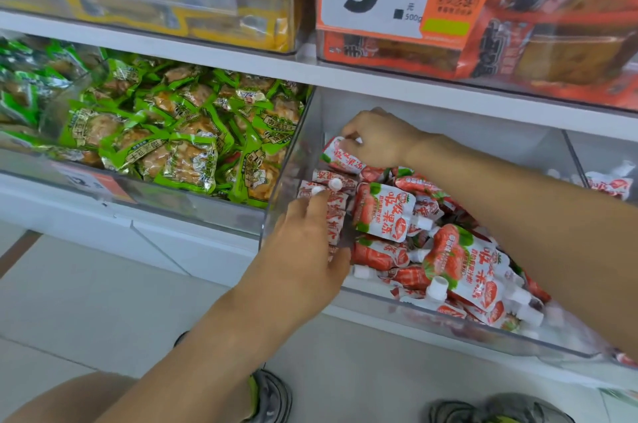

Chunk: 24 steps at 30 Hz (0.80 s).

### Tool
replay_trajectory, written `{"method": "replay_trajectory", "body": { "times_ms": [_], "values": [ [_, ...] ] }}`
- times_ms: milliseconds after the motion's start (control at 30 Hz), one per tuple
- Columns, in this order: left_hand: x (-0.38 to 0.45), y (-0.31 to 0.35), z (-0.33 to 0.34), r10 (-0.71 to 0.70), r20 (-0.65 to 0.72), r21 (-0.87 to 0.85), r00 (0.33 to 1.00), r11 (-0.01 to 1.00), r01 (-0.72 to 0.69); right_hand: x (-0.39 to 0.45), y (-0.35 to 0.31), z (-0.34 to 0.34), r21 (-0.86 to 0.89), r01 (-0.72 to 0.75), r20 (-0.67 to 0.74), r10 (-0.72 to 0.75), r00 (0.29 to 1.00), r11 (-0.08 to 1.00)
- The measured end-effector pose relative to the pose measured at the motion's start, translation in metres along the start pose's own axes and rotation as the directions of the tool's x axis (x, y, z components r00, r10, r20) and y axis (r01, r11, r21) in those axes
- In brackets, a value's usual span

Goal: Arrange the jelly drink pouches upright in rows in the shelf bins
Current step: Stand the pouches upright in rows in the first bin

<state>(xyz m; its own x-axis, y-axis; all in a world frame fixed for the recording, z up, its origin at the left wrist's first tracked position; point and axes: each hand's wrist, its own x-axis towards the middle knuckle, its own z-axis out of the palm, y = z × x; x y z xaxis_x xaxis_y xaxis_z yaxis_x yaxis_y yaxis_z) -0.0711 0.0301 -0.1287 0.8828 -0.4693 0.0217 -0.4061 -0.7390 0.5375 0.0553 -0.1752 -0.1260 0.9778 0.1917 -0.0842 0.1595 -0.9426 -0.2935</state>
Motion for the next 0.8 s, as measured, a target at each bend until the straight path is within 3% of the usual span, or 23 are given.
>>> {"method": "replay_trajectory", "body": {
  "times_ms": [133, 333, 500, 600, 667, 800],
  "values": [
    [-0.004, -0.005, 0.000, 0.034, -0.006, -0.017, 0.999, 0.999, -0.034, 0.003, -0.011, 0.000, 0.041, -0.030, 0.325, 0.016, 0.946, 0.999],
    [-0.004, -0.008, -0.001, 0.035, 0.004, -0.002, 0.999, 0.999, -0.035, 0.010, -0.001, -0.005, 0.098, -0.047, 0.236, 0.022, 0.972, 0.994],
    [-0.002, -0.008, -0.001, 0.026, 0.001, -0.003, 1.000, 1.000, -0.026, 0.011, 0.002, -0.012, 0.158, -0.069, 0.486, -0.017, 0.874, 0.985],
    [0.000, -0.007, -0.002, 0.016, 0.004, -0.007, 1.000, 1.000, -0.016, 0.010, 0.008, -0.015, 0.299, -0.143, 0.593, -0.066, 0.802, 0.944],
    [0.002, -0.006, -0.003, 0.011, 0.002, -0.015, 1.000, 1.000, -0.011, 0.011, 0.010, -0.013, 0.311, -0.096, 0.581, -0.109, 0.807, 0.946],
    [0.002, -0.005, -0.003, 0.018, -0.009, -0.005, 1.000, 1.000, -0.018, 0.008, 0.006, -0.004, 0.285, 0.017, 0.368, -0.125, 0.921, 0.958]
  ]
}}
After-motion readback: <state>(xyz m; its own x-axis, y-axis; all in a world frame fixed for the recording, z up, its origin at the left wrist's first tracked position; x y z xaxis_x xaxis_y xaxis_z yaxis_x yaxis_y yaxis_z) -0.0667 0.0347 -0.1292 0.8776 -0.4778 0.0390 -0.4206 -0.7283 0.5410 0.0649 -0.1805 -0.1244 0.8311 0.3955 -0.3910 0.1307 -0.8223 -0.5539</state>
